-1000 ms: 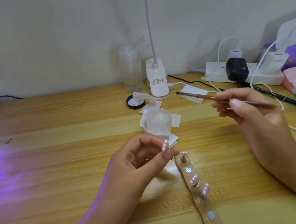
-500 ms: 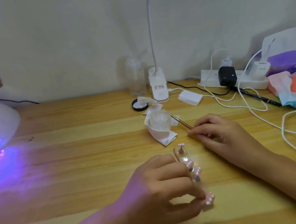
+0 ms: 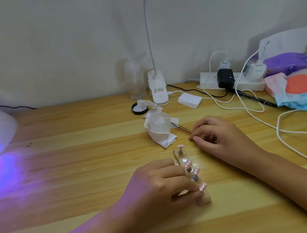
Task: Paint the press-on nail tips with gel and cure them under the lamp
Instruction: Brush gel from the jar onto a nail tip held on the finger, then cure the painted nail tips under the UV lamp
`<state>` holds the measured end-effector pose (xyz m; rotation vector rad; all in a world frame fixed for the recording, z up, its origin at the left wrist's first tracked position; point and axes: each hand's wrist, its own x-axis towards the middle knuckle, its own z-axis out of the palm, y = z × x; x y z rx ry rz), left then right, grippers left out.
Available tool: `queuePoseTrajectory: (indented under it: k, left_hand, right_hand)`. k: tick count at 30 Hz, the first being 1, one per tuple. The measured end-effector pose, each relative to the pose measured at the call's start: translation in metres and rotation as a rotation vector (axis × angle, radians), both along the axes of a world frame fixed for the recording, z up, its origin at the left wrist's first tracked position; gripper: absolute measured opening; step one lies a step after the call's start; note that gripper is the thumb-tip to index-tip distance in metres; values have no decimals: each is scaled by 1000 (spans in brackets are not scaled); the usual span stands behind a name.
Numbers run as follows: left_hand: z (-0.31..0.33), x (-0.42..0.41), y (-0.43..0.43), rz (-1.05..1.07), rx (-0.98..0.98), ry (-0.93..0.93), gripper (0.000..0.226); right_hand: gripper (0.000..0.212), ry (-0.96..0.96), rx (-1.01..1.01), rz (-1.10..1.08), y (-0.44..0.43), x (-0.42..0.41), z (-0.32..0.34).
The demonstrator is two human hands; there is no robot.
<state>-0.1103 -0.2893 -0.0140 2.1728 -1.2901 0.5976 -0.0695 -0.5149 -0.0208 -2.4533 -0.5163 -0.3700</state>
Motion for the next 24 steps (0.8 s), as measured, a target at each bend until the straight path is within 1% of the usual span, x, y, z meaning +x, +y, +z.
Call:
queuePoseTrajectory:
  k: [3,6,8,9,10,11,13,14,15,16,17,18,20,22,24]
  left_hand:
    - [2,0,1,0,8,39,20]
    - [4,-2,3,15,2,109,17]
    - [6,-3,7,36,-38,237,14]
    - [7,-2,9,59,-80,338,13]
    - [8,-2,11,79,-143,461,12]
    - [9,-1,11,93,-229,591,9]
    - [13,3,10,127,-412,786,9]
    - [16,7,9,161,-488,849,11]
    - [17,11,8,204,-552,906,15]
    - [17,15,8,251,-607,964,20]
    - [18,18,9,291,-649,1013,24]
    - [18,20,10,309,-680,1044,25]
    - [17,22,11,310,-701,1075,21]
    - [15,22,10,296,-702,1076,22]
    - [12,24,10,294,-732,1081,17]
  right_hand:
    - [10,1,-8,-3,0,0,1]
    - [10,20,52,-22,2,-2,8]
    - [12,23,110,-36,4,-3,23]
    - [13,42,108,-33,2,-5,34]
    - [13,91,58,-20,-1,-8,47]
    - [13,161,-54,10,-5,-13,58]
    - [7,298,-406,95,-17,-31,72]
    - [14,356,-538,131,-21,-44,74]
    - [26,417,-636,161,-23,-56,72]
    - [38,473,-689,172,-18,-67,69]
    - [47,498,-692,179,-9,-76,62]
    - [51,499,-661,172,3,-83,54]
    - [51,427,-554,92,25,-88,38]
    - [54,330,-505,-5,38,-88,27]
    - [47,347,-489,-92,40,-89,31]
